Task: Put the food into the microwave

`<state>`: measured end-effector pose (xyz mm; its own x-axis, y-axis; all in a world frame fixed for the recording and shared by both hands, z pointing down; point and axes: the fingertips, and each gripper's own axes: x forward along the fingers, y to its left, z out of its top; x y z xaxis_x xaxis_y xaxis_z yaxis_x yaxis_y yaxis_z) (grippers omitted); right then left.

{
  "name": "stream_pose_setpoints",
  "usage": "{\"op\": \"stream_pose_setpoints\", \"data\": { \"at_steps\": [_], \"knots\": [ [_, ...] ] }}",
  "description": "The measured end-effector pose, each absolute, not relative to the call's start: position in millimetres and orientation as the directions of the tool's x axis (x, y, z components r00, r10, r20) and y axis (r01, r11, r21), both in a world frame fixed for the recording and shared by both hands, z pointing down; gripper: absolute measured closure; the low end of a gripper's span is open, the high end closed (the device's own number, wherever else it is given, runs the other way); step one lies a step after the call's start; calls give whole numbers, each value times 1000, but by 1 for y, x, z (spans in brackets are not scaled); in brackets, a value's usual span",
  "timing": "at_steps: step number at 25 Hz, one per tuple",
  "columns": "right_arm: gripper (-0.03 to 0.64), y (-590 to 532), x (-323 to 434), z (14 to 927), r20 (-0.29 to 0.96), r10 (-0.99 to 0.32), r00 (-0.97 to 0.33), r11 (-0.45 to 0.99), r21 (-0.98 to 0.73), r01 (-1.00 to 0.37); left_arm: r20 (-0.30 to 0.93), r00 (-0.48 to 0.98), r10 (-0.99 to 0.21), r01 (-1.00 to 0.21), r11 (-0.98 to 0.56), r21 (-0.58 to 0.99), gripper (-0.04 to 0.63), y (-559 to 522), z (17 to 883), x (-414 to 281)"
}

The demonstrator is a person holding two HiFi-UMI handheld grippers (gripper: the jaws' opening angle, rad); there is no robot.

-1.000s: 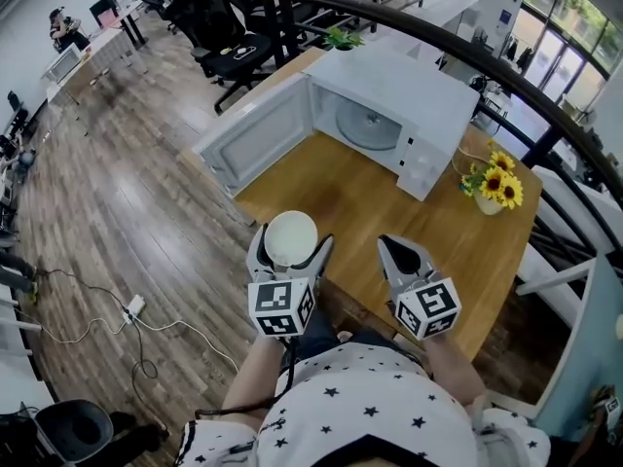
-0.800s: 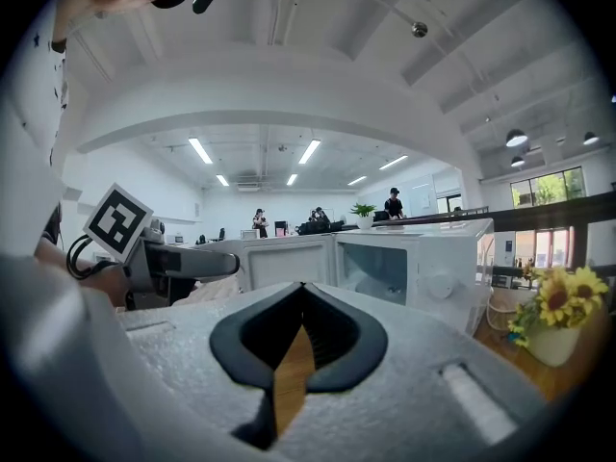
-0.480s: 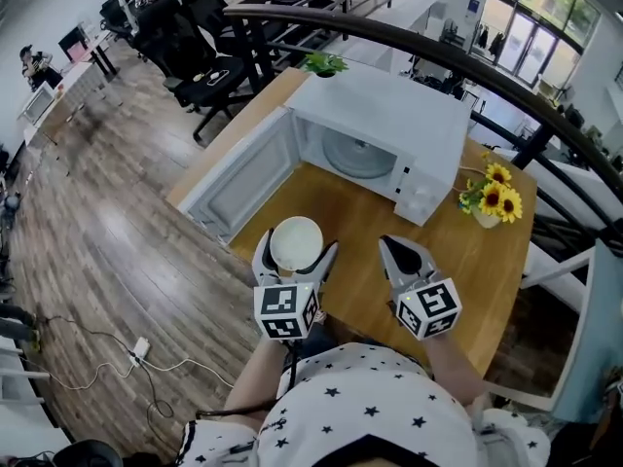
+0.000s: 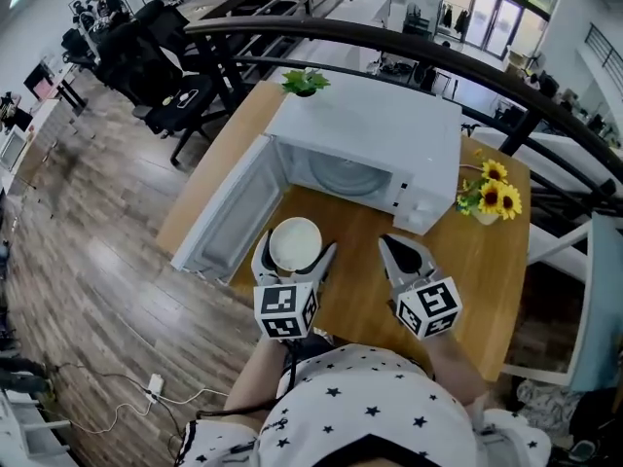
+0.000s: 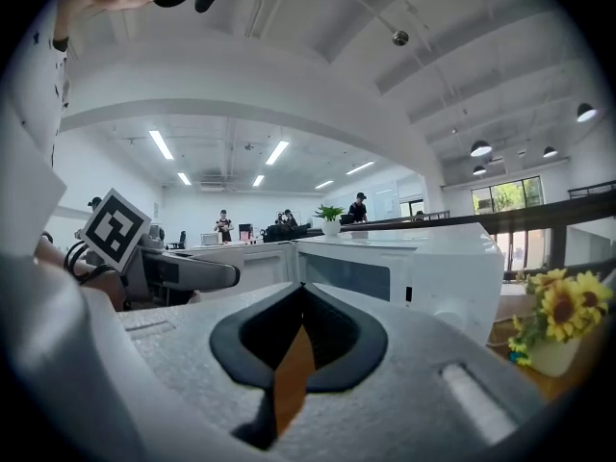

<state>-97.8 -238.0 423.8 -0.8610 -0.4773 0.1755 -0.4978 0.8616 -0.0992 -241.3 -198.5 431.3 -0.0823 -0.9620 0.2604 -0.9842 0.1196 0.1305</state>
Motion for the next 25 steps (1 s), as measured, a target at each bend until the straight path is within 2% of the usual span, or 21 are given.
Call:
{"op": "stream_pose_setpoints", "data": {
  "at_steps": [14, 25],
  "knots": [
    [611, -268, -95, 437, 189, -633, -751, 749, -97, -656, 273, 81, -959, -991, -47, 128, 58, -268, 448, -257],
    [611, -279, -96, 449, 213, -704, -677, 676, -90, -731, 299, 186, -936, -981, -160, 110, 58, -308, 468, -258]
  ]
}}
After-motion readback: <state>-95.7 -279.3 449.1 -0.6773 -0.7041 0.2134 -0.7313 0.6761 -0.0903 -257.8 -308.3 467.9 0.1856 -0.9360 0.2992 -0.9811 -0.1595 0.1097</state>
